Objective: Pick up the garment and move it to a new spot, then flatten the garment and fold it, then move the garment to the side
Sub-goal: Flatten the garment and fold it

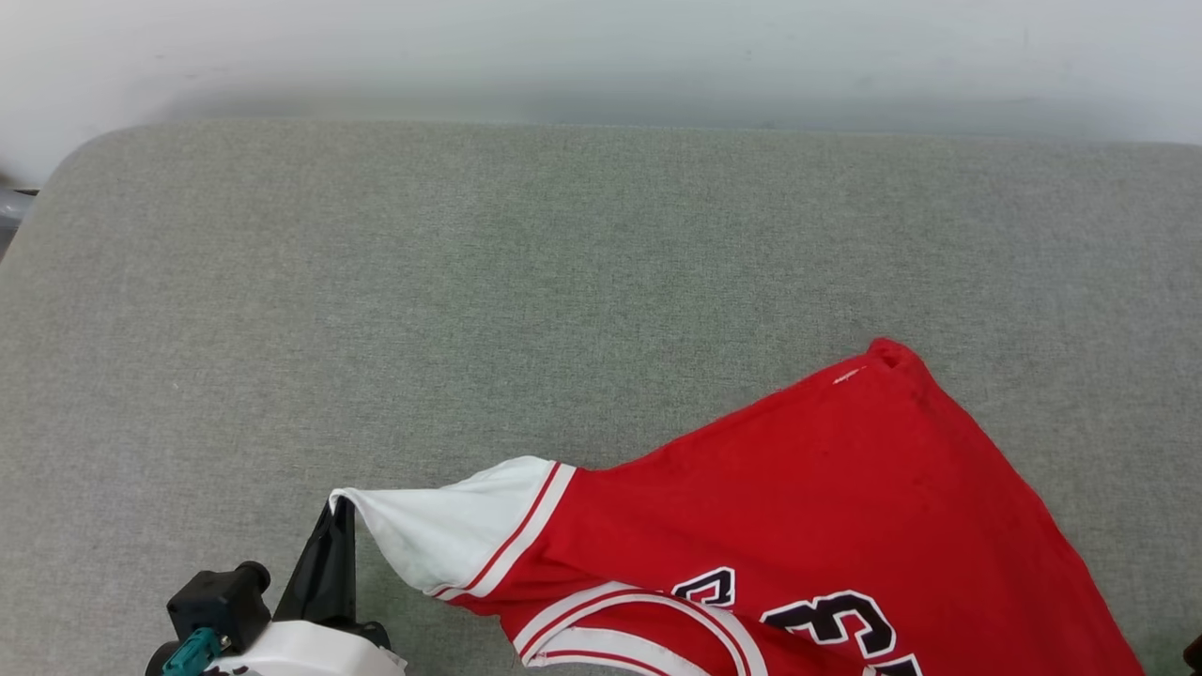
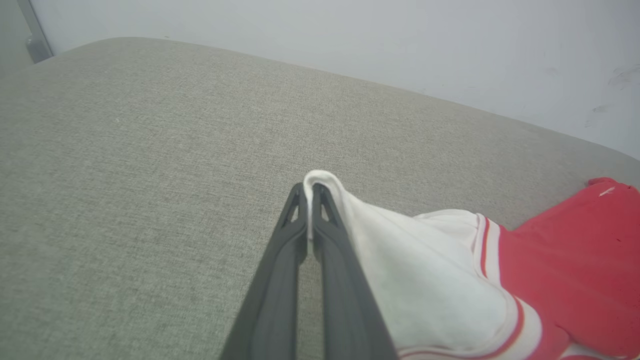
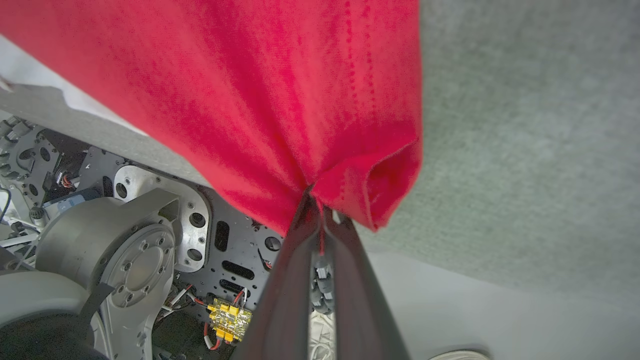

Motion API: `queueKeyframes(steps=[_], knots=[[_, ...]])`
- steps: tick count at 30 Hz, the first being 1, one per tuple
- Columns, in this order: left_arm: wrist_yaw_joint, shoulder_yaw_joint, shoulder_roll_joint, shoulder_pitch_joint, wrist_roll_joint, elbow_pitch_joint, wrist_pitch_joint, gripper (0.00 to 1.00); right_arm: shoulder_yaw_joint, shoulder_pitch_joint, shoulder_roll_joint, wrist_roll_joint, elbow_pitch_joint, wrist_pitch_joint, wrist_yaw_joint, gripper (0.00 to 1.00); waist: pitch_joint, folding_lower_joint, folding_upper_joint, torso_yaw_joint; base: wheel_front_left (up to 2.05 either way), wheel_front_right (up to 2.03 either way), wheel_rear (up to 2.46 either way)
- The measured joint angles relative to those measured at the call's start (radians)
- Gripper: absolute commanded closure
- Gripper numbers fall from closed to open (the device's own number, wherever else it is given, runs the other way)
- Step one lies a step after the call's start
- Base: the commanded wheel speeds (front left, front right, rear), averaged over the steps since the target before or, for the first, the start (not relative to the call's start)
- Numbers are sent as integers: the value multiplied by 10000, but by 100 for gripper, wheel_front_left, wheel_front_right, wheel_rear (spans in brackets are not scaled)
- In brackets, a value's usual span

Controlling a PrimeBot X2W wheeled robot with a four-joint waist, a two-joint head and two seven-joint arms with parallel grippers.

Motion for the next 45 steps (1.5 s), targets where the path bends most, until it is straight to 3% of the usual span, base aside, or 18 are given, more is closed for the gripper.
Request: queueKeyframes(steps=[2,3,4,12,18,25,35,45], knots=[[10,-6,10,1,-17,-4,2,100,-157,132,268,-36,12,-173,0,100,19,0,0,-19,0,0,0],[12,4,21,1,-42,-4,2,100,-297,128,382,-105,10,-295,0,56,22,0,0,-33,0,0,0],[17,4,35,1,-63,-4,2,100,-443,109,456,-186,-40,-433,0,0,15,0,0,-48,0,0,0],[84,4,107,61,-79,-54,12,100,-2159,-859,713,-564,-1197,-1423,-2,0,-173,0,0,-49,0,0,0],[98,-61,155,60,-75,-192,48,100,-2592,-2277,669,-909,-2013,-1417,-2,0,-116,0,0,115,0,0,0],[115,-234,127,-288,19,-380,59,100,-1340,-4888,420,-1381,-2034,-207,0,0,438,1,0,504,0,0,0],[65,-541,-115,-932,151,-305,-48,100,1060,-7746,671,-1825,-435,1973,0,0,1369,2,0,1084,0,0,0],[-69,-759,-424,-1526,276,-29,-167,100,2966,-8789,1210,-2121,1423,1766,-2,0,2152,2,0,1499,0,0,0]])
